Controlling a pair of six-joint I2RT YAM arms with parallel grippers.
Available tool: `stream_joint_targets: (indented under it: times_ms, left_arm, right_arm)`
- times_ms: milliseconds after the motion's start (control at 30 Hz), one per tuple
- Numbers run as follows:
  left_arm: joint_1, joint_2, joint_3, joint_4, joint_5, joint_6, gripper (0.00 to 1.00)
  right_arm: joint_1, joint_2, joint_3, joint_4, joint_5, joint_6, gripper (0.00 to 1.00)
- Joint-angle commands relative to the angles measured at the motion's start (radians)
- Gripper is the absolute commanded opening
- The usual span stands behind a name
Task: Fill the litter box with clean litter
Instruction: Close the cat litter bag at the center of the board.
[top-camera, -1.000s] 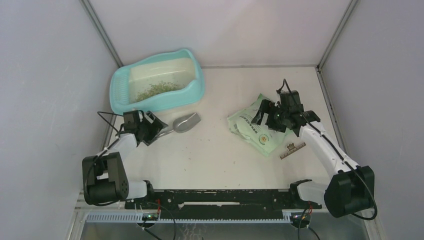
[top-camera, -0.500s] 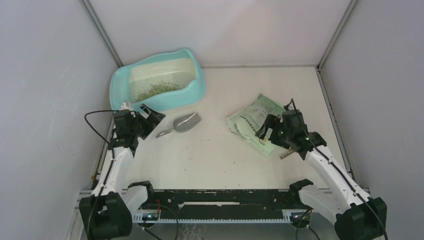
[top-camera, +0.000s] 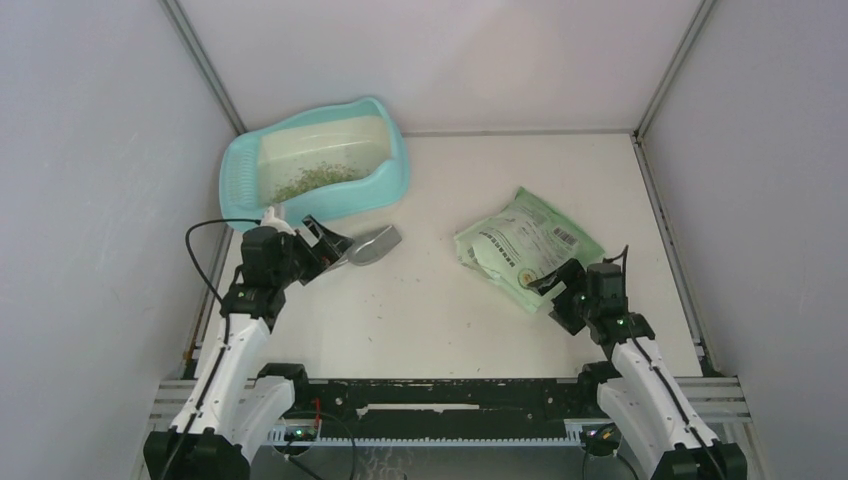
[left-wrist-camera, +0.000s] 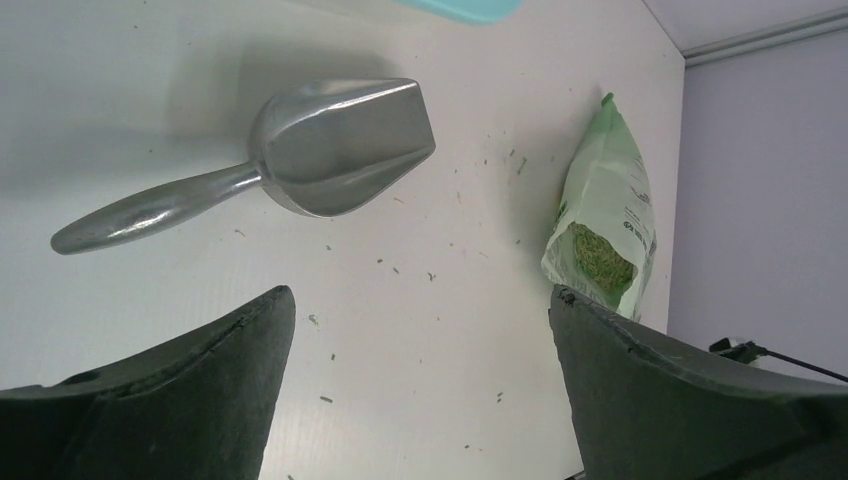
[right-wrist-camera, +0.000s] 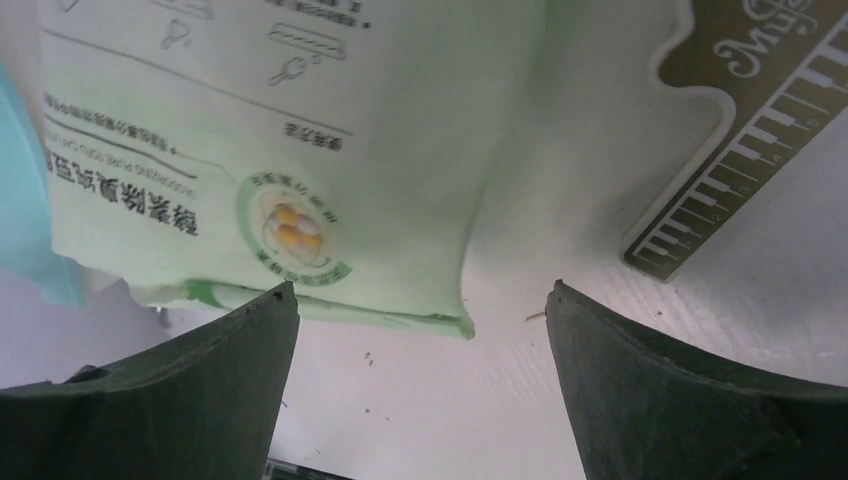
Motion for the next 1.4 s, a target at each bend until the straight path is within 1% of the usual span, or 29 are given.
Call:
stream_joint_targets:
  times_ms: [0, 200, 433, 533, 600, 633, 667, 700, 767, 833, 933, 1033, 1100, 1133, 1167, 1267, 1300, 1367]
  left_arm:
    - [-0.013, -0.040, -0.008, -0.017, -0.003, 0.012, 1.00]
    - [-0.018, -0.055, -0.026, -0.016, -0.015, 0.009, 1.00]
    - [-0.034, -0.043, -0.032, -0.003, -0.022, 0.002, 1.00]
    - [-0.038, -0.036, -0.033, 0.003, -0.024, 0.001, 1.00]
    - [-0.043, -0.033, -0.036, 0.008, -0.027, -0.001, 1.00]
    - [-0.044, -0.031, -0.039, 0.013, -0.028, -0.002, 1.00]
    - [-0.045, -0.029, -0.042, 0.016, -0.028, -0.004, 1.00]
    - [-0.047, -0.027, -0.045, 0.021, -0.028, -0.004, 1.00]
    - [-0.049, -0.025, -0.051, 0.027, -0.029, -0.007, 1.00]
    - [-0.050, -0.023, -0.056, 0.035, -0.027, -0.010, 1.00]
    - [-0.051, -0.019, -0.061, 0.042, -0.026, -0.012, 1.00]
    - [-0.052, -0.022, -0.060, 0.041, -0.022, -0.011, 1.00]
    - [-0.052, -0.028, -0.061, 0.038, -0.022, -0.009, 1.00]
    - [-0.052, -0.030, -0.062, 0.038, -0.022, -0.009, 1.00]
    - [-0.051, -0.031, -0.063, 0.037, -0.022, -0.009, 1.00]
    - [-0.052, -0.032, -0.068, 0.040, -0.023, -0.009, 1.00]
    - [-0.051, -0.032, -0.070, 0.042, -0.023, -0.009, 1.00]
    - [-0.052, -0.033, -0.071, 0.043, -0.022, -0.010, 1.00]
  right_arm:
    - [-0.037, -0.043, -0.110, 0.237, -0.087, 0.155, 0.99]
    - [-0.022, 0.013, -0.167, 0.404, -0.069, 0.244, 0.99]
    - [0.009, 0.007, -0.242, 0.573, -0.004, 0.352, 0.99]
    - [0.019, 0.016, -0.263, 0.611, 0.001, 0.389, 0.94]
    - [0.027, 0.011, -0.277, 0.631, 0.000, 0.410, 0.88]
    - [0.029, 0.004, -0.284, 0.638, 0.000, 0.423, 0.82]
    - [0.032, -0.006, -0.290, 0.642, 0.000, 0.435, 0.75]
    - [0.034, -0.024, -0.297, 0.645, -0.001, 0.448, 0.65]
    - [0.036, -0.053, -0.306, 0.643, -0.001, 0.469, 0.58]
    - [0.034, -0.080, -0.310, 0.634, 0.002, 0.483, 0.55]
    - [0.029, -0.107, -0.313, 0.627, -0.006, 0.496, 0.42]
    - [0.013, -0.141, -0.303, 0.621, -0.032, 0.501, 0.25]
    - [0.000, -0.167, -0.282, 0.592, -0.050, 0.501, 0.16]
    - [-0.011, -0.178, -0.266, 0.578, -0.064, 0.496, 0.06]
    - [-0.026, -0.185, -0.239, 0.557, -0.081, 0.489, 0.00]
    - [-0.086, -0.167, -0.166, 0.543, -0.160, 0.450, 0.00]
    - [-0.106, -0.140, -0.135, 0.550, -0.196, 0.437, 0.00]
    - [-0.169, -0.037, -0.060, 0.581, -0.292, 0.402, 0.00]
